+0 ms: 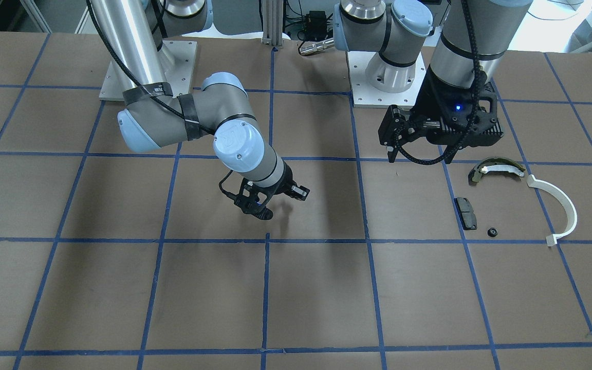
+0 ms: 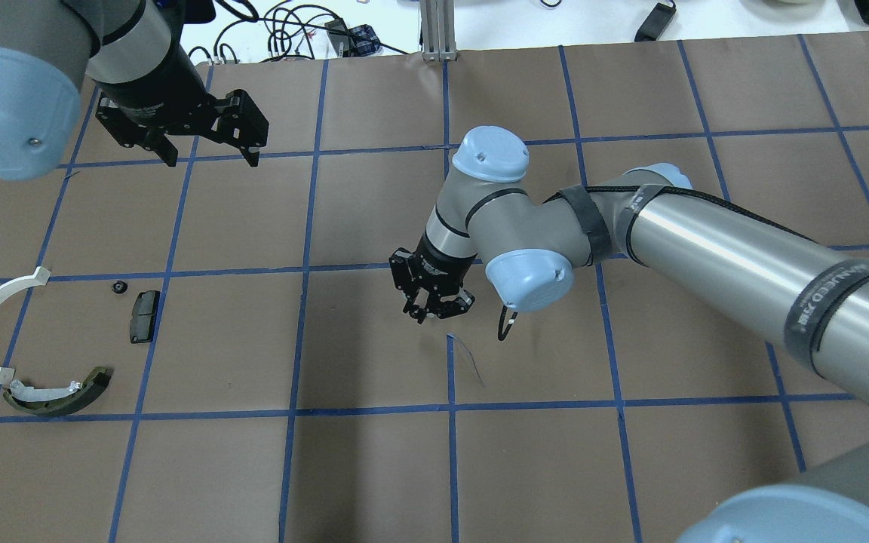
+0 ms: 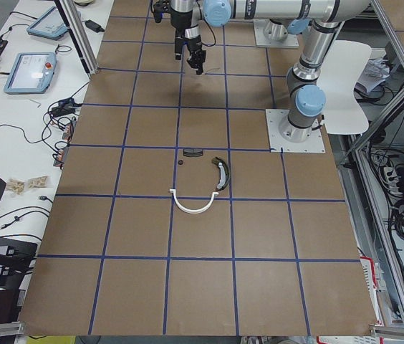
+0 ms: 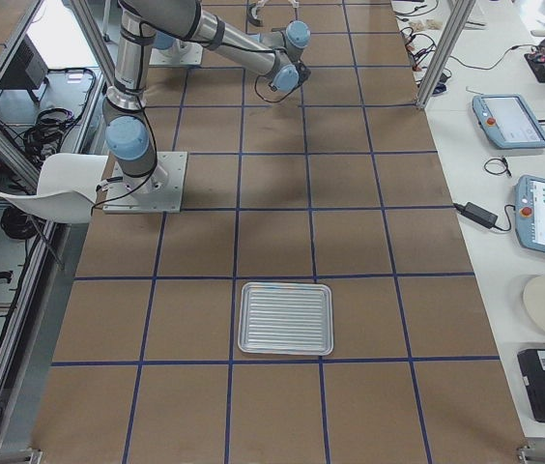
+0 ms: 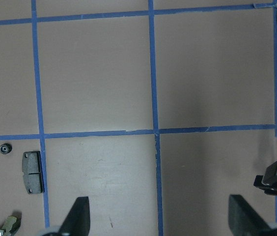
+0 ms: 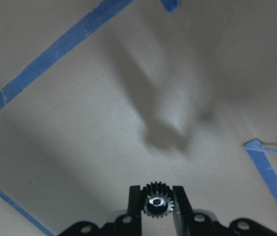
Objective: Place bearing gear from tray to pile
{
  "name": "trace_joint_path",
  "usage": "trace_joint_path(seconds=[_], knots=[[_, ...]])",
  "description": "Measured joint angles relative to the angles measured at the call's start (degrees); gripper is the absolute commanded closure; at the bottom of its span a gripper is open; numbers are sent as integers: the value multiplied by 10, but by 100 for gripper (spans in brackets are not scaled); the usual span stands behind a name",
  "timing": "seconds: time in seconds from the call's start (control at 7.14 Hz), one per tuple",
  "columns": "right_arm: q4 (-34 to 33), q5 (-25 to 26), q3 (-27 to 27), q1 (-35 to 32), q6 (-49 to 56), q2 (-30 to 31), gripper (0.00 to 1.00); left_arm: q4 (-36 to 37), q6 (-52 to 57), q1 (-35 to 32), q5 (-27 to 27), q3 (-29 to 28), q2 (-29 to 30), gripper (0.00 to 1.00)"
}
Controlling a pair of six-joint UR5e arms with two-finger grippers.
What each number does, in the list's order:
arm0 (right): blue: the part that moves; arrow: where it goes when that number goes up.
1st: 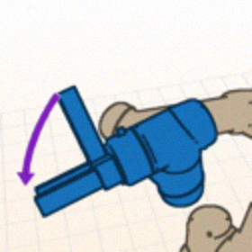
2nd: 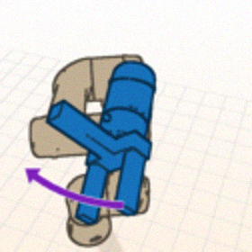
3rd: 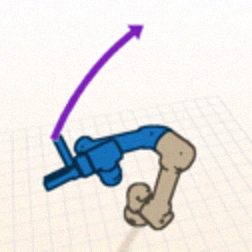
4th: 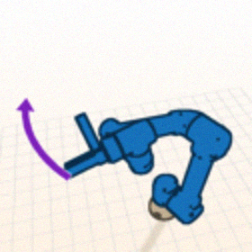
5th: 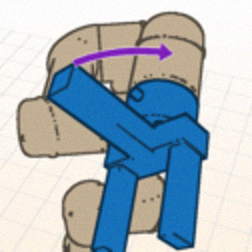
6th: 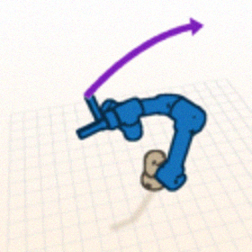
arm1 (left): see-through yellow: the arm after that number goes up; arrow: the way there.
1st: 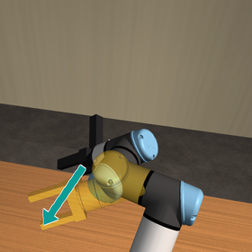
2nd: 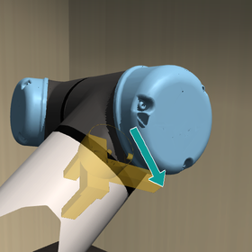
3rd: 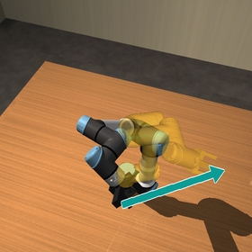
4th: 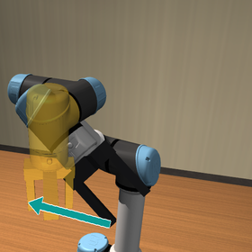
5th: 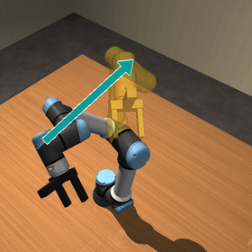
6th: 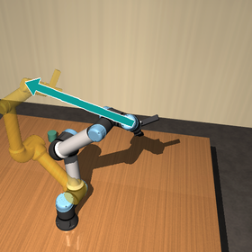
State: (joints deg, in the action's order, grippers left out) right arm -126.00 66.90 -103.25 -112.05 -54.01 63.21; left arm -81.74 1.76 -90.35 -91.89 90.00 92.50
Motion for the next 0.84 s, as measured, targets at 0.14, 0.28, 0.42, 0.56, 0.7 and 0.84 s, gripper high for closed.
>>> trace_joint_path(seconds=[0.14,0.28,0.42,0.56,0.7,0.84], knots=[[-3,17,2,-3,-1,-2,0,0,0,0,1,0,1,0],[-2,43,5,-1,1,1,0,0,0,0,1,0,1,0],[2,63,13,15,8,9,0,0,0,0,1,0,3,0],[7,77,21,44,33,23,0,0,-2,-2,1,3,6,0],[19,89,25,82,83,46,0,-1,-14,-11,2,15,11,0],[49,101,27,129,153,77,0,2,-43,-35,2,38,17,0]])
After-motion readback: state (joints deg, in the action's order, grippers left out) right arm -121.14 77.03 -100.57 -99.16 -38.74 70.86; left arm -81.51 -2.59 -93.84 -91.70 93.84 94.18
